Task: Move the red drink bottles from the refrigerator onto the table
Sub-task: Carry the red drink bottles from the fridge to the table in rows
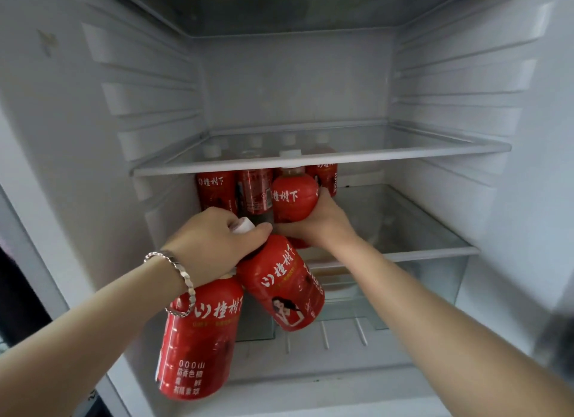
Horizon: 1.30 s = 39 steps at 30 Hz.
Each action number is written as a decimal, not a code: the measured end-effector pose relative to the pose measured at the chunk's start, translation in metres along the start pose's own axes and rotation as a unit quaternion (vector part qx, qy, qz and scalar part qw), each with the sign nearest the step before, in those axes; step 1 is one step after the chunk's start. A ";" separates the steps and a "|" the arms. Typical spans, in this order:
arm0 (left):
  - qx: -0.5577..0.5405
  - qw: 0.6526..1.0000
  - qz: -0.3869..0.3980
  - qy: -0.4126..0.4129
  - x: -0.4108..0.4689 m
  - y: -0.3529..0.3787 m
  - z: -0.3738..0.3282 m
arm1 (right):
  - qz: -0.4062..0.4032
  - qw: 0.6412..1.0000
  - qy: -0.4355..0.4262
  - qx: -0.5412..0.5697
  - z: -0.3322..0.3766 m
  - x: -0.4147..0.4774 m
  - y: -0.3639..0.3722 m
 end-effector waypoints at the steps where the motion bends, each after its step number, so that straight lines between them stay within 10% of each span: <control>1: 0.007 1.000 0.003 0.001 -0.001 -0.001 0.000 | -0.012 1.000 -0.002 -0.007 -0.005 -0.016 -0.007; 16: 0.056 0.997 0.029 0.033 0.001 -0.003 -0.006 | -0.028 0.977 -0.047 0.206 0.029 -0.039 -0.051; 31: 0.122 0.988 0.057 0.082 0.006 -0.002 -0.012 | -0.167 0.915 0.152 0.335 -0.035 -0.046 -0.091; 39: 0.208 0.972 0.053 0.093 -0.019 -0.010 -0.023 | -0.228 0.966 -0.058 0.108 0.001 -0.108 -0.083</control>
Point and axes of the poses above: each hand's wrist, its own x-axis towards the middle knuckle, its own y-axis out of the palm, z = x × y, the point moved 4 cm from there along x, towards the middle knuckle, and after that the axes turned 14 degrees about y, right-handed, at the moved point
